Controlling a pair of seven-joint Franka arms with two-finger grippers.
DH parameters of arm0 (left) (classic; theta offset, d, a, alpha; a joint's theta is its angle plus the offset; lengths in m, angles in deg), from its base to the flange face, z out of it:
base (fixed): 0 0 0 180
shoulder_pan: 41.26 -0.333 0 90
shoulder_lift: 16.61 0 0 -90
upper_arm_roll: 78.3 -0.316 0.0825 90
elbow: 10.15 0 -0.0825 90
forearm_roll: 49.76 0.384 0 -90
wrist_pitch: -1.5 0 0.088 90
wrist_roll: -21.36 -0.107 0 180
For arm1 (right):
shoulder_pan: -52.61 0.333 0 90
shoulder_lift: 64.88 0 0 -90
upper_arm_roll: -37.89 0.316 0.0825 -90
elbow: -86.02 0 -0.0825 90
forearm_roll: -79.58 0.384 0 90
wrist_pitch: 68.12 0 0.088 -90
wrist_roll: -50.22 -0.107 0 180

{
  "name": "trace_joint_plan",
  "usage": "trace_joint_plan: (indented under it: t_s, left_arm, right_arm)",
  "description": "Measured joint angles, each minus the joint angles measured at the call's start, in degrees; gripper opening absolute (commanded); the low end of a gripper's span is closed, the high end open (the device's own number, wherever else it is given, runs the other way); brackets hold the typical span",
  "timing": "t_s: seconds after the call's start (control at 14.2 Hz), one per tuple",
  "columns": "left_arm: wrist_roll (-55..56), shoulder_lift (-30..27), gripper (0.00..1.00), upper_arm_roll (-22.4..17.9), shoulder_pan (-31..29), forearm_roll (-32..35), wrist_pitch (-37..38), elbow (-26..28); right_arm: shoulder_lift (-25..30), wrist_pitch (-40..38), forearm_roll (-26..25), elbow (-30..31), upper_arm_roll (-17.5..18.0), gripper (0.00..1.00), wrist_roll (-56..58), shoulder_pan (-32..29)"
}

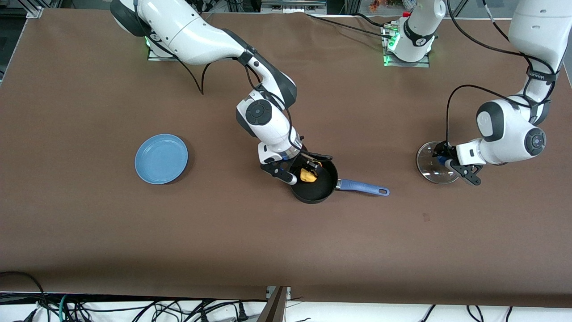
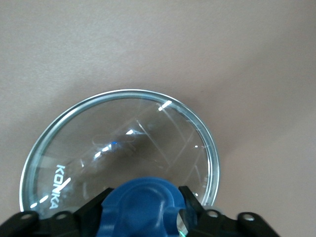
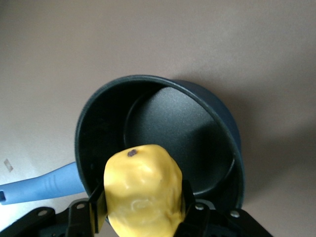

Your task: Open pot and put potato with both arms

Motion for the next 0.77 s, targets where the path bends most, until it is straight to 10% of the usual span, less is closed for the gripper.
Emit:
trace_joint_plan:
  t_s: [0.07,0.14,0.21,0.35,0.77]
  left_arm:
    - [-1.1,0.5,0.04,0.0,-0.6,0.0,0.0,-1.0]
    - [-1.9,1.0,0.63,-0.1,-1.1,0.0,0.0,-2.0]
    - [-2.2,1.3,1.00,0.0,-1.3,0.0,0.0,-2.8]
    - [-2.8,1.8,1.00,0.1,-1.3,0.0,0.4,-4.2]
    - [0.4,1.5,1.00,0.5,-1.3,0.0,12.7,-14.8]
  right_arm:
    - [0.0,0.0,0.0,0.0,0.0,0.45,0.0,0.0]
    - [0.0,0.0,0.0,0.0,0.0,0.51,0.0,0.0]
    - [-0.1,0.0,0.0,0.0,0.0,0.54,0.0,0.0]
    - [-0.3,0.0,0.0,0.0,0.0,1.00,0.0,0.0]
    - [-0.4,-1.5,-0.1,-0.4,0.0,1.00,0.1,0.1]
